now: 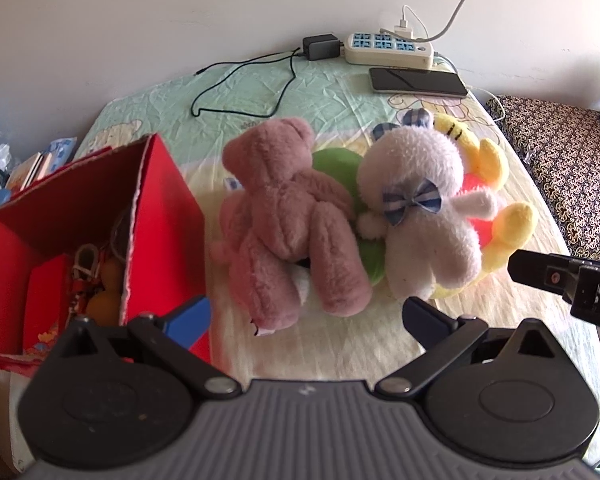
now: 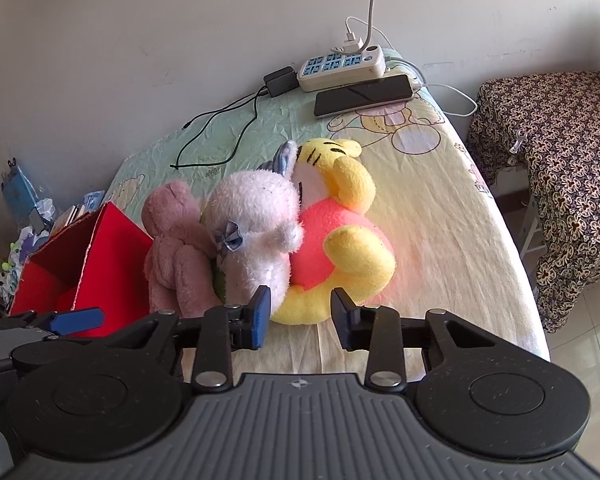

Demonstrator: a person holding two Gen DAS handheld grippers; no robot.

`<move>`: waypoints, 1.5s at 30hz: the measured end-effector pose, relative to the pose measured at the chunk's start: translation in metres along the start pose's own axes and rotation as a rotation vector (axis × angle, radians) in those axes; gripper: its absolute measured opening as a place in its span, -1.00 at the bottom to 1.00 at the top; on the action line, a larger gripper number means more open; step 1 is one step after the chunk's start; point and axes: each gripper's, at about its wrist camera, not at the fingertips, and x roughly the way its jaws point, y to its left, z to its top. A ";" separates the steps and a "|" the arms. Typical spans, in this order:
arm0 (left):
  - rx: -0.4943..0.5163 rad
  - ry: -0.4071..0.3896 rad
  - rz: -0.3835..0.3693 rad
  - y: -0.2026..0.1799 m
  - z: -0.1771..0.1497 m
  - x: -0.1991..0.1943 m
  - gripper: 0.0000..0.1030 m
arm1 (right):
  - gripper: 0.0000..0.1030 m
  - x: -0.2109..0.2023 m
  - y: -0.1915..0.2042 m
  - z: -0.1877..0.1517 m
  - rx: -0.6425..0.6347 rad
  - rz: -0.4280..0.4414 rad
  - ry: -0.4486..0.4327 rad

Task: Organize objects
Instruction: 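Reach the right gripper toward the white bunny with blue bow tie, then close the right gripper on the white bunny's body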

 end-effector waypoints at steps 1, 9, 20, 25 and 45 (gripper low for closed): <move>0.001 0.001 -0.002 0.000 0.000 0.000 0.97 | -0.32 0.000 -0.001 0.000 0.003 0.003 0.000; 0.019 0.017 -0.032 -0.006 0.004 0.005 0.91 | -0.35 -0.004 -0.011 0.006 0.030 0.066 -0.018; 0.028 -0.068 -0.350 -0.004 0.023 -0.002 0.79 | -0.35 0.005 -0.022 0.034 0.091 0.220 -0.051; 0.047 -0.062 -0.454 -0.015 0.035 0.013 0.81 | -0.14 0.028 -0.016 0.045 0.037 0.248 -0.032; -0.008 -0.070 -0.524 -0.004 0.040 0.026 0.27 | -0.62 0.035 -0.009 0.045 0.088 0.325 0.013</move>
